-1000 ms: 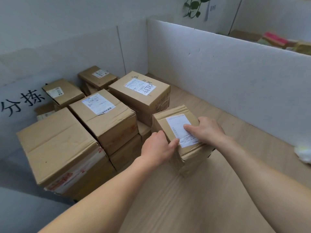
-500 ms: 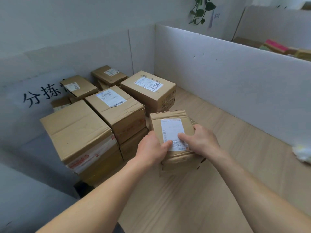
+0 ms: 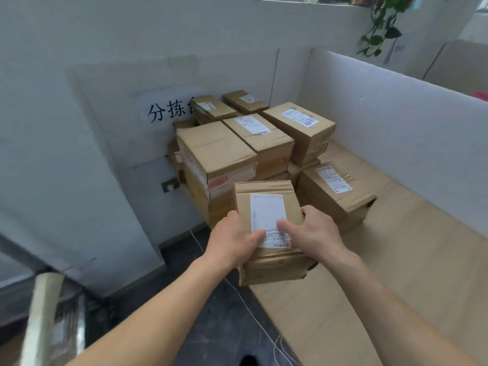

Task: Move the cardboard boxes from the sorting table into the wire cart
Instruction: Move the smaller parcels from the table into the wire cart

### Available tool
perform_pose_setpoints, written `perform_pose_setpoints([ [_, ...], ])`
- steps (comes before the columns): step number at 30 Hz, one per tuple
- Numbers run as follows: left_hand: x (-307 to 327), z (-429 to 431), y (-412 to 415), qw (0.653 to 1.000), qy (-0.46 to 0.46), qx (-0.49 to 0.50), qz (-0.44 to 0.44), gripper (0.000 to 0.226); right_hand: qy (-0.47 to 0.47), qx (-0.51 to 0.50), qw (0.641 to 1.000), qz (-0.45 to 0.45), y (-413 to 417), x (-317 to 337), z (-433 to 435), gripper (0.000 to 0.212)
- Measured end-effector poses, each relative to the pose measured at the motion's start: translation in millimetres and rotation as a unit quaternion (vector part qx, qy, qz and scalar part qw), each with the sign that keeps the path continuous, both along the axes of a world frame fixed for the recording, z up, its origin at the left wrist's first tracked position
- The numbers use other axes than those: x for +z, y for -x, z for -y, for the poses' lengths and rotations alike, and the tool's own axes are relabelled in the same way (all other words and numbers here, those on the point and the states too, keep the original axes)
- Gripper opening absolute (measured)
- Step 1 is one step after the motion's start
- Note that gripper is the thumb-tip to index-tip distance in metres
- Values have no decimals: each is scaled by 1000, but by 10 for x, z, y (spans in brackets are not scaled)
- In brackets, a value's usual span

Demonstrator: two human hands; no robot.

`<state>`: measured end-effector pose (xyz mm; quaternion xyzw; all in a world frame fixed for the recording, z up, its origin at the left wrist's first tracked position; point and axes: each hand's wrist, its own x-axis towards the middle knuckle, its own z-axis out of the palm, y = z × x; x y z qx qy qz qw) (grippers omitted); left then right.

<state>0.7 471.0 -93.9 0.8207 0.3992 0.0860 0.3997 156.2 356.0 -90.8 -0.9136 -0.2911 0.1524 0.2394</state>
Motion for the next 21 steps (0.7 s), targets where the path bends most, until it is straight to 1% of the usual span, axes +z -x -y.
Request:
perform_pose_setpoints([
  [6,-26,61,1319,995,3,99,0,52,-19,80,996,-23,1147,-41,-186,44],
  [11,-30,42,2273,982,0,190,0,54,-39,165,984,-57,1994,-44,-416,43],
  [18,-27,-47,3181,949,-3,314,24,54,-63,279,955,-83,2815,-29,-879,44],
  [21,-53,-100,3442,932,2,359,42,46,-64,326,939,-95,3049,-72,-1119,46],
])
